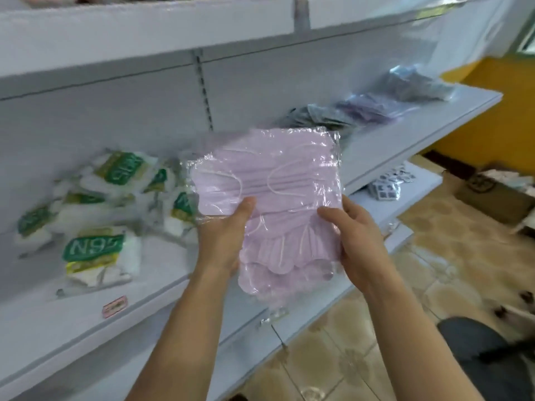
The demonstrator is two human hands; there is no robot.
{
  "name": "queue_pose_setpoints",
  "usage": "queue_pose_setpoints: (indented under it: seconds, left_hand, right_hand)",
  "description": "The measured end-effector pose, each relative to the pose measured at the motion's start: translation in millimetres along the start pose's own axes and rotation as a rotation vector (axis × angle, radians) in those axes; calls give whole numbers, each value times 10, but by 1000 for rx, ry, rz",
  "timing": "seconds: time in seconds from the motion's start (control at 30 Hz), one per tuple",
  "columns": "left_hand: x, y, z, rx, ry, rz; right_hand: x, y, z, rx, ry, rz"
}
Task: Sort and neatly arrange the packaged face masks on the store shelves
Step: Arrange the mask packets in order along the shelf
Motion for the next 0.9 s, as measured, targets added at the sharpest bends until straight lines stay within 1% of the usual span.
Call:
queue_pose_setpoints:
  seconds: [0.13, 0.2, 0.33, 0.47, 0.53, 0.67, 0.77, 0.83, 0.9]
  left_hand:
    - [1315, -295, 14, 1, -207, -99]
    - [1856, -458, 2, -22, -288, -112]
    - [2824, -795, -236, -87, -384, -127]
    - [3799, -1024, -646, -126, -446, -105]
    - [4266, -1096, -867, -159, -459, -92]
    - [5108, -982, -1270, -117, -469, -119]
    - [5549, -892, -1510, -129, -469, -126]
    - [5707, -901, -1717, -150, -414, -142]
    - [5755, -906, -2009, -166, -293, -134]
  right_hand:
    - [-1149, -139, -65, -67, 266, -3]
    - [-1614, -148, -161, -90, 367, 11]
    - [-2356, -164, -595, -103, 460, 39]
    - [-2982, -278, -1285, -142, 492, 128]
    - [-3252, -398, -1665, -128, 493, 196]
    - [-3676, -728, -2396, -124, 469, 264]
    - [-3915, -818, -2902, -124, 482, 259]
    - [-3997, -799, -3304, -104, 448, 232]
    - [-4004, -743, -3768, -80, 367, 229]
Point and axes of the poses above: each hand's wrist, its own z-axis away from the middle knuckle, its own x-axis out of the palm, y = z × x, the point moved 7 cm from there along -z, towards the middle knuckle, and after that the axes turned 7 degrees about -x, right-handed, at the moved point
